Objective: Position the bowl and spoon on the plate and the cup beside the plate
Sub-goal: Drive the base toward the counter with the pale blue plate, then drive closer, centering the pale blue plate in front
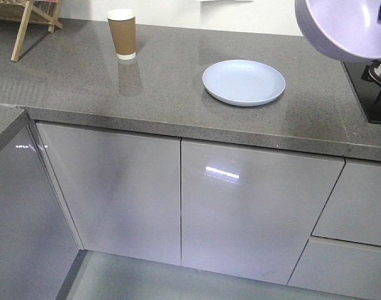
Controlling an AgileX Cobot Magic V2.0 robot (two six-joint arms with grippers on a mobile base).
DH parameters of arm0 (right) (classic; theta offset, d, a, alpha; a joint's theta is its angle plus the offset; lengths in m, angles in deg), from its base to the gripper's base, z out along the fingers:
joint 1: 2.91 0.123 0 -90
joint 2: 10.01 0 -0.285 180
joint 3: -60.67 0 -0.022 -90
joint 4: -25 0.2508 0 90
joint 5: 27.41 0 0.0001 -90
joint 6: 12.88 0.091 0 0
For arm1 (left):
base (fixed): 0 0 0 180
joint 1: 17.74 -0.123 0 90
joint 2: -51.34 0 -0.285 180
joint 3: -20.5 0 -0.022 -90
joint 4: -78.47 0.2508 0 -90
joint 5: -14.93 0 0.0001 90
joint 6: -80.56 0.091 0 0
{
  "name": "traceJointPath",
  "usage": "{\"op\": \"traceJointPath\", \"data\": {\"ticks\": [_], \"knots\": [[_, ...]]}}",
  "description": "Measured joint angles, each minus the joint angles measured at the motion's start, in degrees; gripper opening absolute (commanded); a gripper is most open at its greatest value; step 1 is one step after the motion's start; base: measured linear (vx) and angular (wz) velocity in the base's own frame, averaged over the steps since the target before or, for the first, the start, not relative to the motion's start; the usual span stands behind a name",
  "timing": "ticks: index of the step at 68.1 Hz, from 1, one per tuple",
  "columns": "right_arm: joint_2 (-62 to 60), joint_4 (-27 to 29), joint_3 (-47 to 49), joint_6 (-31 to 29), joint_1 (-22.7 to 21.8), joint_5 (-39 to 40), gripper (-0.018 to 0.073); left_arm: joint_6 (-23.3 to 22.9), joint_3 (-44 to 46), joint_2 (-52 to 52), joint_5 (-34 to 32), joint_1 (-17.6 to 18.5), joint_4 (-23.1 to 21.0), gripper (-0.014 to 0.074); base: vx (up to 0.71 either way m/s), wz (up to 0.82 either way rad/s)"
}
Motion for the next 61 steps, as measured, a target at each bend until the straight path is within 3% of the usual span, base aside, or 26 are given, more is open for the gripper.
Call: {"op": "traceJointPath", "data": {"ticks": [61], "knots": [[0.0, 0.0, 0.0, 0.0, 0.0, 0.0, -0.0010, 0.0, 0.0, 0.0, 0.0, 0.0, 0.0, -0.0007, 0.09, 0.01]]}}
